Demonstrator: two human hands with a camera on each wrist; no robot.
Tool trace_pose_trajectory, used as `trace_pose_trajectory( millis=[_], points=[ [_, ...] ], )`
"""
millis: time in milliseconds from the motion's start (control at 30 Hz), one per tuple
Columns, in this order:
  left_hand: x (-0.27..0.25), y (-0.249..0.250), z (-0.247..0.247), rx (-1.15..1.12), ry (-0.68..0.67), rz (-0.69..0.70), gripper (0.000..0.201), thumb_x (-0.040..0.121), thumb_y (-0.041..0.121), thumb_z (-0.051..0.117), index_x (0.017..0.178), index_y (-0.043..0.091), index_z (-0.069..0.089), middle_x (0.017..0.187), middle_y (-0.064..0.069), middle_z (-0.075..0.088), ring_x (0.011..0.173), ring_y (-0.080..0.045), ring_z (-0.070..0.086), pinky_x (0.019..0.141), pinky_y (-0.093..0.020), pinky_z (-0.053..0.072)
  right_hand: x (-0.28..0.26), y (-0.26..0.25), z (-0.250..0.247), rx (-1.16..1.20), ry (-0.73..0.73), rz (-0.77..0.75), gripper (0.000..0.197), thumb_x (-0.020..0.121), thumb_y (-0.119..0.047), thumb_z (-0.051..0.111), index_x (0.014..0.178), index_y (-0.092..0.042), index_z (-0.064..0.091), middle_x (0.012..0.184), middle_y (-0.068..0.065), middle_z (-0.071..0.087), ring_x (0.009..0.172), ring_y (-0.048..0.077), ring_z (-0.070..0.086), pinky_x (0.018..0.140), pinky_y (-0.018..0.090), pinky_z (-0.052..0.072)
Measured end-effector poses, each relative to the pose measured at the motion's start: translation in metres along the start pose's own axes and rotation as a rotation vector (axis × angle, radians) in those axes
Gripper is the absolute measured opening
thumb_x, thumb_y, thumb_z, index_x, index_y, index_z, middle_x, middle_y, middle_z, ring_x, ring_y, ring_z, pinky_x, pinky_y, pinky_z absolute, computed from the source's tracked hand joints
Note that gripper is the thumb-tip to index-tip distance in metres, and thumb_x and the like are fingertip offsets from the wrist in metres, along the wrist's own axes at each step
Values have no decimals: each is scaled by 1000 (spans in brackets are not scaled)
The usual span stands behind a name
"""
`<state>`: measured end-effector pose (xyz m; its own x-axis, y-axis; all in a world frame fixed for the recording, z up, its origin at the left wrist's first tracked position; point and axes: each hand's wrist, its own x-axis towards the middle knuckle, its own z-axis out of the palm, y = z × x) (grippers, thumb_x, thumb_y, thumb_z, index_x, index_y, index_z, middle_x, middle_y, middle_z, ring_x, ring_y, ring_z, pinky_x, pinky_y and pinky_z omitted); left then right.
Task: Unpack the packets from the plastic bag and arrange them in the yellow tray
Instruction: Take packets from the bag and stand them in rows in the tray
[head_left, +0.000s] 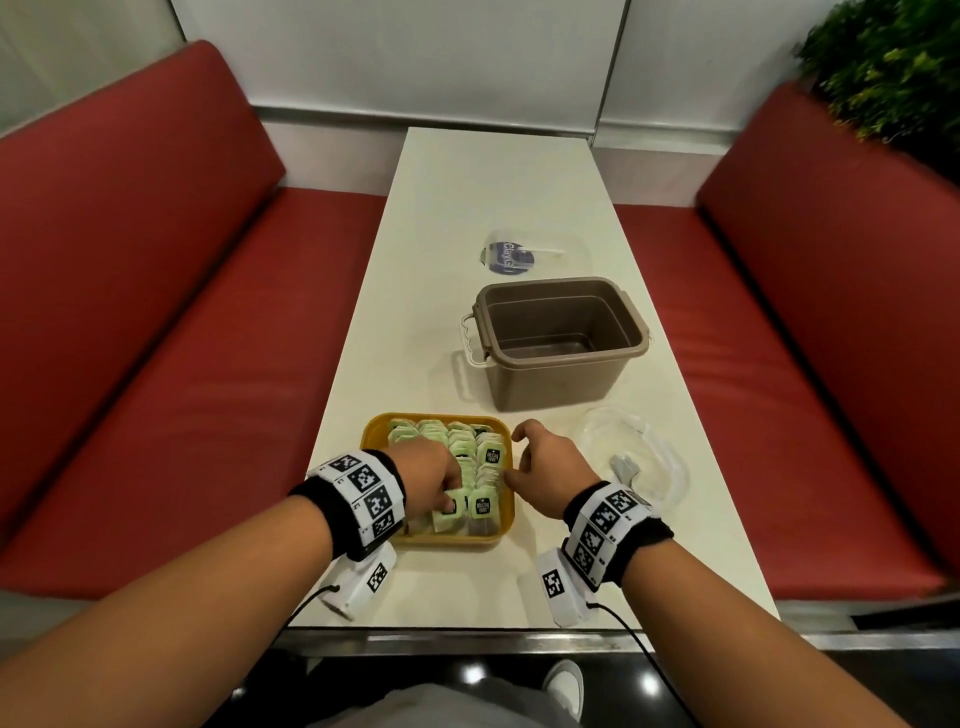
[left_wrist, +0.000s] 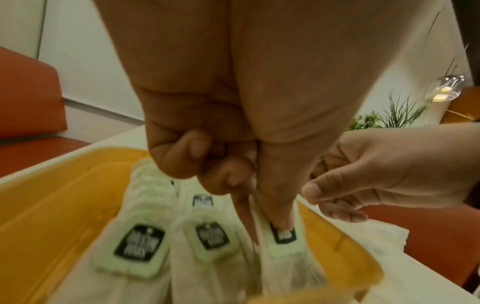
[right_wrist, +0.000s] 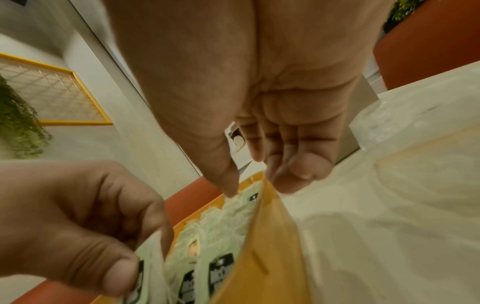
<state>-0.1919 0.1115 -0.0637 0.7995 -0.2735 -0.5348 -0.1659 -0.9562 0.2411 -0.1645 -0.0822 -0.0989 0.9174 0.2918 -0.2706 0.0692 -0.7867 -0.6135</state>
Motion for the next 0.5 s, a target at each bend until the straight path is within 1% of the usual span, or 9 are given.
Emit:
trace_pose_trajectory(
  millis=[67,100,167,233,300,367,433,500],
  points=[
    [4,3,9,-13,-3,-19,32,87,31,70,117,21,67,107,1,68,102,-20,62,82,-25,45,0,4,3,-47,-64,49,56,86,-26,66,133,-17,39,102,8,70,92,24,65,75,32,52],
    [6,5,12,3,12,-39,31,86,31,72,115,23,68,106,2,68,101,-20,63,83,-26,47,0,4,5,-44,-95,59,60,86,-25,64,138,-16,35,104,10,70,93,25,66,78,34,54],
    [9,7,18,45,56,-92,29,81,33,74,109,27,68,103,4,68,98,-21,63,83,-31,51,-2,3,6,6,-134,59,66,88,-20,60,144,-15,27,104,12,70,89,27,68,79,39,56],
    [9,11,23,49,88,-137,30,76,33,78,104,30,65,100,5,66,93,-20,63,78,-31,52,-4,2,5,51,-146,54,70,89,-16,57,148,-15,20,103,14,70,84,28,69,76,40,58],
    [9,13,27,41,104,-169,32,73,33,80,100,30,61,98,5,65,89,-20,62,74,-30,51,-6,2,2,57,-172,45,69,90,-14,55,149,-17,18,100,14,70,77,25,70,70,38,59],
    [9,15,28,64,111,-200,38,74,37,80,102,27,56,98,3,64,89,-22,62,74,-32,52,-8,1,-1,67,-208,37,64,91,-12,53,146,-19,22,98,12,69,71,23,71,66,37,60],
    [10,18,26,92,116,-219,50,71,40,81,107,23,51,99,1,63,90,-24,62,76,-35,53,-7,2,-2,70,-232,22,60,91,-12,52,144,-19,25,98,12,69,71,24,72,67,41,61],
    [12,23,20,125,112,-218,59,68,40,84,111,21,47,101,1,62,93,-24,62,77,-35,51,-6,6,-5,46,-240,3,61,91,-16,54,145,-18,25,99,12,69,71,25,71,70,43,61]
  ],
)
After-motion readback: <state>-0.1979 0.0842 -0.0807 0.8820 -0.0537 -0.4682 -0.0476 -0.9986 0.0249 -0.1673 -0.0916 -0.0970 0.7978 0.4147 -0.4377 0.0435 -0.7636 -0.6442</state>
